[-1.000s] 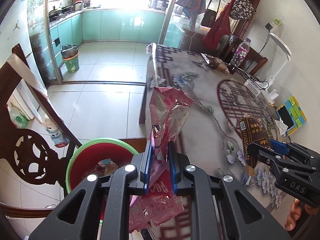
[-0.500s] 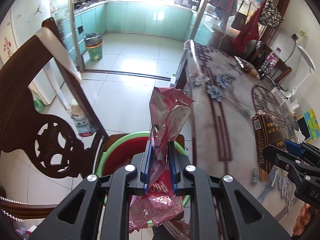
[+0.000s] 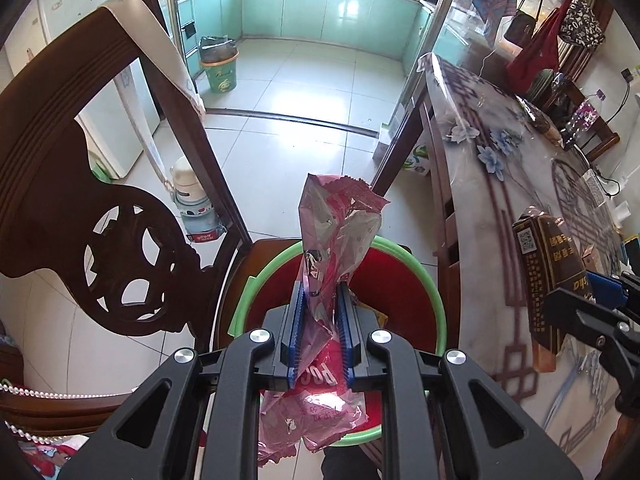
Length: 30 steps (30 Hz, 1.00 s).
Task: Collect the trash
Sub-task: 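Open both grippers to drop the pink bag and brown box into the bucket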
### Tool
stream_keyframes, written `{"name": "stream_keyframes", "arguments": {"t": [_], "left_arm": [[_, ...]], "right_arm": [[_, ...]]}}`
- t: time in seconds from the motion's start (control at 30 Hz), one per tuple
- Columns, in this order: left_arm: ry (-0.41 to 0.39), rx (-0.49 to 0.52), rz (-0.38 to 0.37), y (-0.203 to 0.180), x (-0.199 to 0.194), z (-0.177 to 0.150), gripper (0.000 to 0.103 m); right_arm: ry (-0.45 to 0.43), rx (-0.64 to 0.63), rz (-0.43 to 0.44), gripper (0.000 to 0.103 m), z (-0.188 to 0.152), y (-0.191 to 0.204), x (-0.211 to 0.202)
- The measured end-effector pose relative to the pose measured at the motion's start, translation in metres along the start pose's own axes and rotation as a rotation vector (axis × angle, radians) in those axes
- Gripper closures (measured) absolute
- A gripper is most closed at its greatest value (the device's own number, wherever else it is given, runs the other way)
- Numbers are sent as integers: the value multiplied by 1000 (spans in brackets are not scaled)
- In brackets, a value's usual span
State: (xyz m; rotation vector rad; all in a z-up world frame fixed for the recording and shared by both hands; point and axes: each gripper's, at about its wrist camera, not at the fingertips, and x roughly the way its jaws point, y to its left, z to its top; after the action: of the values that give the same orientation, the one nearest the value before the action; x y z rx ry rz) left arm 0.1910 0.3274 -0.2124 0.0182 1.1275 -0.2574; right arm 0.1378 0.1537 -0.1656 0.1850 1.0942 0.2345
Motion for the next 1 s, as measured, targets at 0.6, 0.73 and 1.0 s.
{"name": "stream_keyframes", "arguments": {"t": [0.6,0.73,1.0], "left_arm": [[23,-31,-7,1,13,7,89],[31,-37,-9,2,15,7,89],[12,-37,17,3,14,8,64]], "right_arm": [[48,-39,23,60,2,9,14],[49,-38,25,59,1,9,15],[34,-43,17,51,0,9,11]]}}
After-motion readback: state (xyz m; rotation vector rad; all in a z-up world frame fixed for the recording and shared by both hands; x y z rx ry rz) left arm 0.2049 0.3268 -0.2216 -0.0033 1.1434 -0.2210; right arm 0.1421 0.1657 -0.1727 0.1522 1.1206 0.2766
